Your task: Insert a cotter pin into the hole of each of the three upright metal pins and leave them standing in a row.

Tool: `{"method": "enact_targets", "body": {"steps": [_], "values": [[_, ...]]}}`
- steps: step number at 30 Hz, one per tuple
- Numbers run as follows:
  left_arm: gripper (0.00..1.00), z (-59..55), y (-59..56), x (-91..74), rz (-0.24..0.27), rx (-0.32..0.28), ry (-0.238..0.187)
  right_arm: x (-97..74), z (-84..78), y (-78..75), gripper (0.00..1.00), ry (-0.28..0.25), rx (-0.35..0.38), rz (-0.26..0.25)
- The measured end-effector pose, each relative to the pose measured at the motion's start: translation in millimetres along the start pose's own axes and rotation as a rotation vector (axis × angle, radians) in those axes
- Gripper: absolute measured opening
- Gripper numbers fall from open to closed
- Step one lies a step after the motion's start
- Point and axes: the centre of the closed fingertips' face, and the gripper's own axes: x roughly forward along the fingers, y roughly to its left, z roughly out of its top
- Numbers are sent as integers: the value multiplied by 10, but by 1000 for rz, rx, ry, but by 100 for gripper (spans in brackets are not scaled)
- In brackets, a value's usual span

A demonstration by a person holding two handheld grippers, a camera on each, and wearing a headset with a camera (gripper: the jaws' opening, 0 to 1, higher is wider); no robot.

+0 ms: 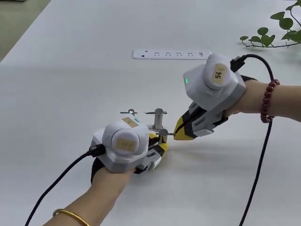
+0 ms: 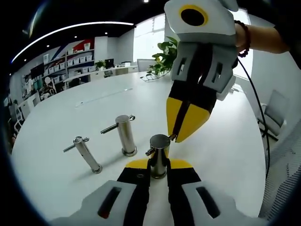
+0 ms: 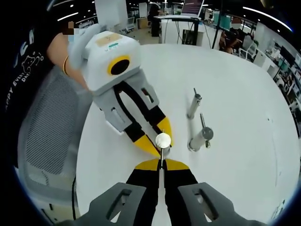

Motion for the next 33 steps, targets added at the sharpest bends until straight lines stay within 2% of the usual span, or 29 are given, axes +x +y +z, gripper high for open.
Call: {"method": "enact_targets", "body": {"steps": [11,14,24,33], "values": [[10,3,-2,2,8,4,-20,17,122,61,0,-53,40,-3],[10,1,-5,1,10,7,-19,-2,159,80,9,-63,36,-5],[10,2,-9,2,12,9,-23,-94,63,31,7,-50,63,-39],[10,4,-8,1,15,12,-24,-101,41,72,1,-56,84,-38]]}}
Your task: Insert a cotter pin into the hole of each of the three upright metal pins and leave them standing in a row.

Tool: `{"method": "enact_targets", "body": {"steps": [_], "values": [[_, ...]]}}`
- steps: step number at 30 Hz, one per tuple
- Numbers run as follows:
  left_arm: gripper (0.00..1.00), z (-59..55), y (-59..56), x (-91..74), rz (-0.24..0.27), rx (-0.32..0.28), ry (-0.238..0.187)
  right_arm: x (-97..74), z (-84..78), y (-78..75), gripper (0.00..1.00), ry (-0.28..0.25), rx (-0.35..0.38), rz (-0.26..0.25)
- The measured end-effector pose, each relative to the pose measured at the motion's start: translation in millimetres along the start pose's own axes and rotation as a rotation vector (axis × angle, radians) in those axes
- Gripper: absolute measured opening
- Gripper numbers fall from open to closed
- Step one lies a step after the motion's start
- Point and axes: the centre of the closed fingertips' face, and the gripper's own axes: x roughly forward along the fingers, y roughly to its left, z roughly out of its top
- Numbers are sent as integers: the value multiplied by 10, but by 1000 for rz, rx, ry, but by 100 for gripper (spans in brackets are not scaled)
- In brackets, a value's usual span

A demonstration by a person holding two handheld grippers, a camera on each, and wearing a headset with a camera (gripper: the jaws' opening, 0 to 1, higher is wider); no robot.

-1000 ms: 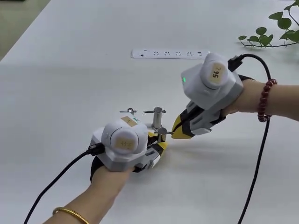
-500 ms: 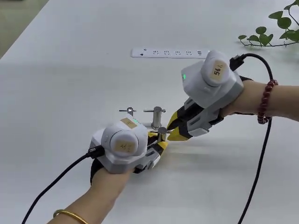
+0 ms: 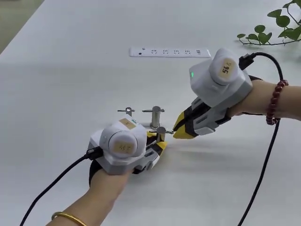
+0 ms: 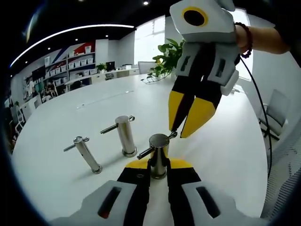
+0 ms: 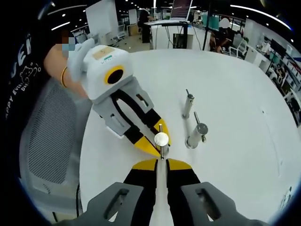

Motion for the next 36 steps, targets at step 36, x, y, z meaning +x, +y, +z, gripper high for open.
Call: {"method": "enact_targets", "body": {"steps": [36], "values": [[11,0,3,2,6,-18,-2,88,77,-43,0,-13,-16,3]]}}
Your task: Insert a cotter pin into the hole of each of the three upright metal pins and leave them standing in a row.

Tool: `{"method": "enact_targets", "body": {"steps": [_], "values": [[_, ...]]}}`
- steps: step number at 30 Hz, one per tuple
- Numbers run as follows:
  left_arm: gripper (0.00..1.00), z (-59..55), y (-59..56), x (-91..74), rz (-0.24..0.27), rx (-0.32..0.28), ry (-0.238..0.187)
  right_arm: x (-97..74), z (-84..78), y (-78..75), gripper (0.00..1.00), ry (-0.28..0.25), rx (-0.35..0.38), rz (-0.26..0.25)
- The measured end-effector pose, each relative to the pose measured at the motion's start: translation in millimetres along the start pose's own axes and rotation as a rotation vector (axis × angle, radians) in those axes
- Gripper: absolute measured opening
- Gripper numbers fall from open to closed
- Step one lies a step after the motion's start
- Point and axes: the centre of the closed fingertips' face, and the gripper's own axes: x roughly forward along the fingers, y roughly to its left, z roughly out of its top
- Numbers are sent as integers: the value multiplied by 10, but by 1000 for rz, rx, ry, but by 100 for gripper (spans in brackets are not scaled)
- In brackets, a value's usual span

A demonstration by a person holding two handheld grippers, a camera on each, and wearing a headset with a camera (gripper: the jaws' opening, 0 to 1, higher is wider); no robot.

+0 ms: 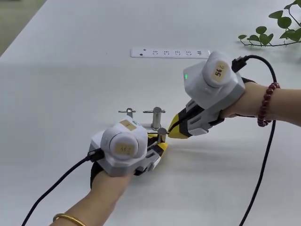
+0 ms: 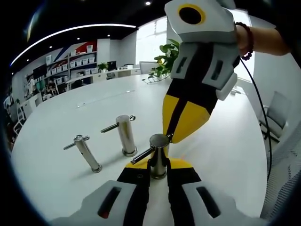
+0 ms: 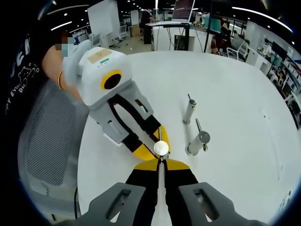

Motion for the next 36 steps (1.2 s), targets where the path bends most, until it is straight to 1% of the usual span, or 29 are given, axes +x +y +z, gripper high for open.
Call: {"method": "enact_targets", "body": {"steps": [5,7,11,14,16,19,22,26,30,36], "values": [[11,-12,0,1,-3,-18,9,-3,9,11,0,-2,6,-5],[15,-22,-1,0,-4,-20,13,-4,14,23,0,-3,12,-4],[18,-47,2,-30,-10,-25,26,4,10,19,4,-5,43,-4],[22,-40,19,-59,-9,-25,24,9,24,3,10,-17,60,-13],[25,-39,16,-73,-12,-28,26,9,34,0,12,-21,68,-17],[29,-50,10,-95,-20,-22,29,12,69,0,15,-33,78,-22],[34,-56,4,-123,-26,-14,32,32,122,22,16,-54,106,-20],[38,-42,-4,-178,-37,-25,23,65,152,43,17,-67,117,-23],[44,-17,-18,-238,-39,-35,10,120,181,62,16,-82,131,-28],[50,-4,-20,-300,-42,-39,3,174,186,58,15,-77,123,-43]]}}
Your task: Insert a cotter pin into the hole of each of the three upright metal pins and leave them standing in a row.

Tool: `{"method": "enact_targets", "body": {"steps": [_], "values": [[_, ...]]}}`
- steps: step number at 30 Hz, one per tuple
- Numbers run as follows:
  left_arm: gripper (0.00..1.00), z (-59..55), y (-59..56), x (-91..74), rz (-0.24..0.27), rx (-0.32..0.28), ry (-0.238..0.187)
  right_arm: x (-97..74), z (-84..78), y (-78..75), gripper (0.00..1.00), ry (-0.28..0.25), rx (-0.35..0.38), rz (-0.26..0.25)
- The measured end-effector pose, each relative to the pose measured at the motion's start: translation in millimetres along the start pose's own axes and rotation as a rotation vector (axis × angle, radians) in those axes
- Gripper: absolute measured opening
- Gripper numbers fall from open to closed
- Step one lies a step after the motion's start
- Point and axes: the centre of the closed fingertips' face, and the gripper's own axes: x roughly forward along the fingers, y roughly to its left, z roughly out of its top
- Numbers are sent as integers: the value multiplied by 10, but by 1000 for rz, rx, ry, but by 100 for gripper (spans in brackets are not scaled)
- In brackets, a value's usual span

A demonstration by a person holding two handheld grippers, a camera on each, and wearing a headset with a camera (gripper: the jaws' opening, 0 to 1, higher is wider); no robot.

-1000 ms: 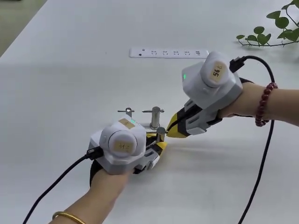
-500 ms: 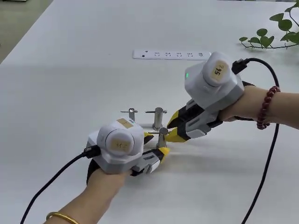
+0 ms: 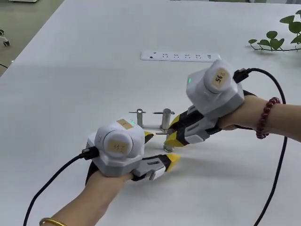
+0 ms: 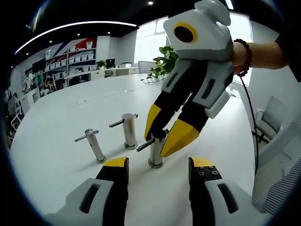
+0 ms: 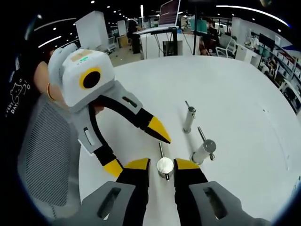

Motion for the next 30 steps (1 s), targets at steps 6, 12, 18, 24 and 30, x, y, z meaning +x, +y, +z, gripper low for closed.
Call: {"method": "enact_targets", "body": {"steps": [6,12,18,24,30], "values": [[54,7,14,-63,4,-6,-6,43,1,-22,13,-11,-3,-8],[57,33,42,-105,11,-9,-17,66,-17,-55,10,-18,-12,-22],[59,28,73,-131,18,-12,-19,63,-18,-61,9,-19,-8,-23],[60,42,87,-184,28,-15,-24,61,-15,-69,9,-23,-11,-22],[62,60,101,-248,38,-14,-28,54,-17,-77,8,-24,-21,-23]]}}
